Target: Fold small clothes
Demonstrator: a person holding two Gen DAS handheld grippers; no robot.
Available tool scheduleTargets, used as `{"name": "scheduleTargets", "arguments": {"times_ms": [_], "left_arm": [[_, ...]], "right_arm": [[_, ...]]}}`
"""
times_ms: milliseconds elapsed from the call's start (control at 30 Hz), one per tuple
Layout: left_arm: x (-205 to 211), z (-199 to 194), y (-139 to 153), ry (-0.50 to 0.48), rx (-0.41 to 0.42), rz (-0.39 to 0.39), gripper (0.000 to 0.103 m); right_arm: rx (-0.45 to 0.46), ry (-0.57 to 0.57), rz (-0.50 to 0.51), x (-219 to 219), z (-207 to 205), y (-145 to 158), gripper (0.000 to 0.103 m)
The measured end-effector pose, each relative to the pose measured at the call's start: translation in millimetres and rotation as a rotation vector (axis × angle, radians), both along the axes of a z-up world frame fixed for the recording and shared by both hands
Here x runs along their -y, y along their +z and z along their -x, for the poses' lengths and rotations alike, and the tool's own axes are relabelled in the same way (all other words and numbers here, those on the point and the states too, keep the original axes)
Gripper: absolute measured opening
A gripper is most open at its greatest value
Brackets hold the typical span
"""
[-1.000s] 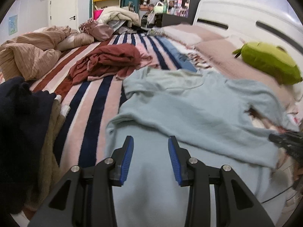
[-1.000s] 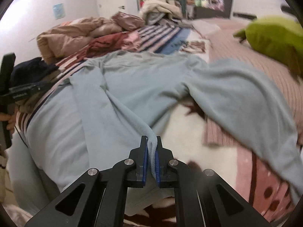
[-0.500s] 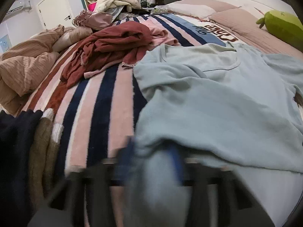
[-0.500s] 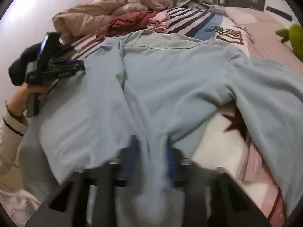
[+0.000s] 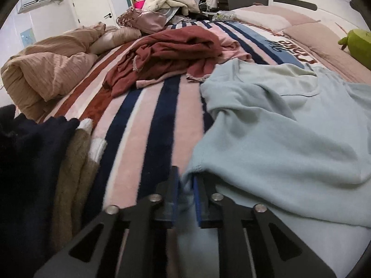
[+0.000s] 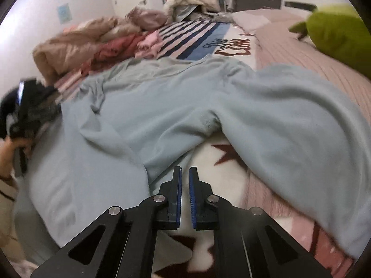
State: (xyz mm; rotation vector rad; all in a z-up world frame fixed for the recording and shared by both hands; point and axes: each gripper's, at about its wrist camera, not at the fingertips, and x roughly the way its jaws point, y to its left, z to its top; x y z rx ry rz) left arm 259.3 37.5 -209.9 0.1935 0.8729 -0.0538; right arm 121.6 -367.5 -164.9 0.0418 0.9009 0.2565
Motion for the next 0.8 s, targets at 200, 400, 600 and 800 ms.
{"name": "scheduleTargets", "arguments": {"times_ms": [200,400,600,800], "left_arm": [[10,37,37,-0.060,0.074,0.104,0.051],[28,84,81,-0.153,0.145,0.282,0.062],[46,111,105,-0.195,0.180,0.307,0.064],[54,119,109,-0.184,0.181,0.306,0.064]], "right_arm": [[0.063,-0.116,-0.083,36,40,15,0.045],[0.103,-0.302,-0.225,87,92,9,0.066],[0.132,-0.424,-0.419,132,112,-14,0.070],[0.223,-0.538,-0.366,153,95,-14,0.069]]}}
